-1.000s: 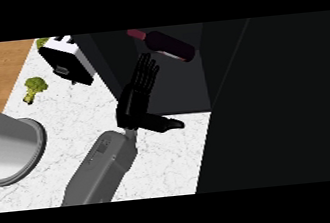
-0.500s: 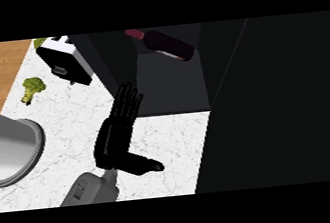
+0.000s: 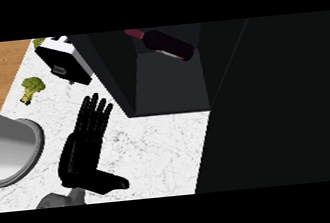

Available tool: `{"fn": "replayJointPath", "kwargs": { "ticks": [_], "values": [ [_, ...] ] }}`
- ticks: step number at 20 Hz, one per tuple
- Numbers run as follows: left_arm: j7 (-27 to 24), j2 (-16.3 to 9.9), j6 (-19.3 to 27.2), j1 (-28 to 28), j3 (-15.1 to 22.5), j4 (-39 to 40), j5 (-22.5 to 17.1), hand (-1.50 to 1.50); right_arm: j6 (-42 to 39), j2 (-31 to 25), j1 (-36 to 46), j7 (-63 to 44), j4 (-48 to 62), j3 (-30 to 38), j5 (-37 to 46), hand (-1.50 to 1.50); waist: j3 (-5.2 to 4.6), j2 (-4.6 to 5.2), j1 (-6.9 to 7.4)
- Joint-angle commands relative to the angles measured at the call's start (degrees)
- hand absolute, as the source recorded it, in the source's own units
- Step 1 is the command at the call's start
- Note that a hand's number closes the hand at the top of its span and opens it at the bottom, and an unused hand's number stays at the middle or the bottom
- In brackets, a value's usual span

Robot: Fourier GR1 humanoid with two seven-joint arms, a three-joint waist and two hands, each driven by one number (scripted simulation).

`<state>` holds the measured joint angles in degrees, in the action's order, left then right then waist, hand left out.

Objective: Pick up the wine, place it into the cabinet and close the cabinet

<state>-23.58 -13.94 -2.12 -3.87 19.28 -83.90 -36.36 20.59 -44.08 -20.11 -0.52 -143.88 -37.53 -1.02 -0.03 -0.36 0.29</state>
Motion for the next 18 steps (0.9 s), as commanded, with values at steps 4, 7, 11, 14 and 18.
{"fn": "replayJointPath", "kwargs": {
  "ticks": [4, 7, 11, 14, 18],
  "values": [
    [-2.09, -6.22, -4.35, 3.69, -6.34, -1.7, -2.08, -1.5, -8.9, -5.77, -2.67, -0.85, -11.39, -6.34, -4.19, 1.5, 0.0, 0.05, -0.32],
    [-1.43, -9.32, -8.05, 3.98, -9.88, -0.55, -4.72, -1.5, -8.31, -4.82, -2.04, -1.74, -12.68, -6.12, -4.1, 1.5, -0.05, 0.19, -0.48],
    [-0.35, -10.33, -8.33, 5.36, -11.29, -2.6, -6.04, -1.5, -6.73, -3.24, 0.15, -6.08, -15.78, -7.94, -2.42, 1.5, -0.16, 0.13, -0.14],
    [-0.7, -12.94, -11.58, 6.84, -13.68, -2.63, -7.27, -1.5, -7.11, -0.44, 2.45, -5.15, -11.98, -10.58, -0.96, 1.5, -0.15, 0.14, 0.2],
    [1.21, -13.13, -11.56, 3.47, -14.09, -0.15, -6.97, -1.5, -7.89, 2.89, 8.24, -8.64, -8.89, -11.54, -0.7, 1.5, -0.19, 0.47, 0.07]
  ]
}}
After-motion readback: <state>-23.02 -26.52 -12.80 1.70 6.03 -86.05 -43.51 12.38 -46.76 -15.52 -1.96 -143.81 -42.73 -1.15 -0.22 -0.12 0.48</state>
